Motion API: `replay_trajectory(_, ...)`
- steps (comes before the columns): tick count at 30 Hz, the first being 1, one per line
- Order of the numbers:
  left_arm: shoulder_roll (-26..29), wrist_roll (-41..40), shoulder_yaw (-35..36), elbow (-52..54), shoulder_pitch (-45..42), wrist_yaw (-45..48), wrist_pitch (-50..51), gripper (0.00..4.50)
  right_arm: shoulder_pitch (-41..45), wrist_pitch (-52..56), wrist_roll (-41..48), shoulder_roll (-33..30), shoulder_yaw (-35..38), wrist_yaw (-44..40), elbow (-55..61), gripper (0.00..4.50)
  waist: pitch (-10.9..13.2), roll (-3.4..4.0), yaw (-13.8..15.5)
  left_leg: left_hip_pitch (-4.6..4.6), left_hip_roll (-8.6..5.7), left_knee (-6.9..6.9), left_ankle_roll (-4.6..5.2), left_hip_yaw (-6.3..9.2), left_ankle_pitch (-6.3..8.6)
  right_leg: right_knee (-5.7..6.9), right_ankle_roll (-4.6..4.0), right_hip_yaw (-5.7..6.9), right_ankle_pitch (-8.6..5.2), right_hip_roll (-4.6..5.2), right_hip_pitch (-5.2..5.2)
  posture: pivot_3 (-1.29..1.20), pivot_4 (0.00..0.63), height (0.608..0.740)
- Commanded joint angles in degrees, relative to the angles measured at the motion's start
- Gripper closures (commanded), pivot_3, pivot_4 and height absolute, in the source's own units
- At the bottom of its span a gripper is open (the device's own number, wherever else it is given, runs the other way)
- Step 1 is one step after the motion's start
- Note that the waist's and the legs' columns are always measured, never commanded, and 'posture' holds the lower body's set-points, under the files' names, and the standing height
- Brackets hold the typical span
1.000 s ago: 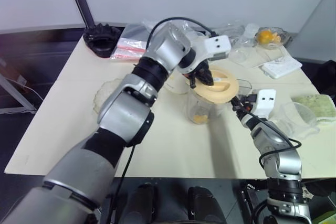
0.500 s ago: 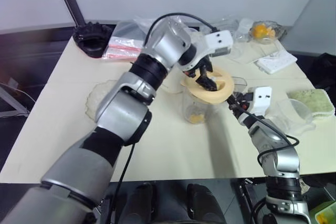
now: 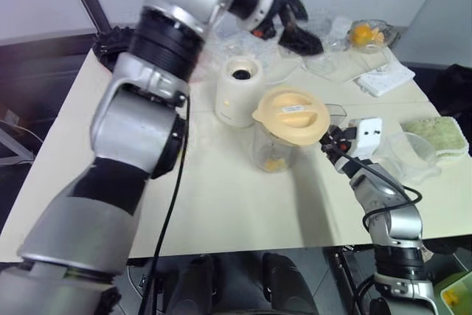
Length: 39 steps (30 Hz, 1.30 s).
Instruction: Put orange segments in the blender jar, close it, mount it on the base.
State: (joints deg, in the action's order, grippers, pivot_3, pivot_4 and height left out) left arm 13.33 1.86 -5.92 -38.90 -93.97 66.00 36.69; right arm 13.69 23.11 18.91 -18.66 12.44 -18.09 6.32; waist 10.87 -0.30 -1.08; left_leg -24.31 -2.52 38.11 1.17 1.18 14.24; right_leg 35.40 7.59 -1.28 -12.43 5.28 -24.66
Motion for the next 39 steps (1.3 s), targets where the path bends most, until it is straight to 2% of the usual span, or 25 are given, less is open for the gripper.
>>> replay_trajectory(1,4.0,-3.8,3.9,9.5,9.2,-3.2,0.3,0.33,3.2,-0.4,2.0,-0.9,3.7,1.8,4.2,3.55,0.0,0.00,0.0,0.05,0.00,-0.01,-0.01,-0.03,-0.01,0.09,-0.02,-0.05,0.01,0.00,0.00,0.00,0.150,0.740)
replay_trajectory(5,15.4,-12.4,3.8,33.9,27.9,4.6,14.7,0.33,6.7,2.2,3.3,-1.9,5.8,3.7,4.9,3.55,0.1,0.03,-0.8,0.04,0.02,-0.02,-0.28,-0.09,-0.16,0.38,-0.08,-0.20,0.05,-0.04,-0.14,0.00,0.150,0.740)
replay_trajectory(7,22.0,-18.2,6.9,46.4,37.8,7.1,20.2,0.33,9.9,3.7,4.7,-2.3,6.5,4.1,4.5,3.55,0.2,0.02,-1.6,-0.16,0.02,-0.05,-0.42,-0.11,-0.24,0.66,-0.09,-0.25,0.05,-0.03,-0.45,0.00,0.150,0.740)
replay_trajectory(10,24.9,-23.8,9.6,54.1,43.5,5.1,24.1,0.33,12.7,5.2,5.7,-2.9,7.3,4.0,3.6,3.55,0.3,-0.24,-0.6,-0.23,0.04,-0.08,-0.55,-0.10,-0.31,0.64,-0.13,-0.28,0.06,0.00,-0.60,0.00,0.150,0.740)
replay_trajectory(14,24.2,-26.2,14.2,57.2,49.3,-1.7,23.5,0.33,22.3,9.8,5.5,-5.0,6.6,5.4,0.6,3.55,0.3,-0.19,0.3,0.01,0.03,0.01,-0.69,-0.04,-0.42,0.56,-0.34,-0.17,0.17,0.04,-0.27,0.00,0.150,0.740)
replay_trajectory(17,24.1,-26.8,14.8,57.9,52.9,-4.3,19.4,0.33,35.2,16.2,2.9,-9.5,6.1,9.0,-7.9,3.55,0.4,-0.17,0.2,0.31,0.03,0.01,-0.62,-0.07,-0.57,0.56,-0.60,-0.14,0.12,0.04,-0.03,0.00,0.150,0.740)
replay_trajectory(21,24.7,-26.4,14.4,57.1,55.2,-7.6,15.3,0.33,48.7,18.3,1.0,-12.8,3.4,8.3,-19.0,3.55,0.4,-0.18,0.2,0.24,0.06,-0.06,-0.71,-0.01,-0.71,0.54,-0.73,-0.05,0.18,0.03,-0.08,0.00,0.150,0.740)
replay_trajectory(27,24.7,-27.4,13.9,57.9,58.2,-11.6,12.3,0.33,62.3,12.2,-3.5,-12.3,-1.7,3.2,-36.3,3.55,0.4,-0.19,-0.7,0.21,0.11,-0.46,-0.72,-0.21,-0.71,0.45,-0.58,-0.13,0.27,0.01,-0.29,0.00,0.150,0.740)
replay_trajectory(31,25.6,-29.1,15.0,59.7,59.6,-12.9,12.5,0.33,70.5,5.6,-6.4,-9.3,-4.1,1.3,-50.5,3.55,0.4,-0.19,-1.3,0.04,0.13,-0.49,-0.74,-0.18,-0.72,0.42,-0.57,-0.11,0.27,-0.02,-0.42,0.00,0.150,0.740)
replay_trajectory(39,28.5,-29.9,17.0,59.3,60.9,-16.3,11.3,0.33,80.8,-5.8,-9.7,-4.5,-4.3,-0.5,-70.5,3.55,0.4,-0.18,-1.5,-0.11,0.12,-0.87,-0.98,-0.18,-0.87,0.49,-0.59,-0.15,0.28,-0.04,-0.80,0.00,0.150,0.740)
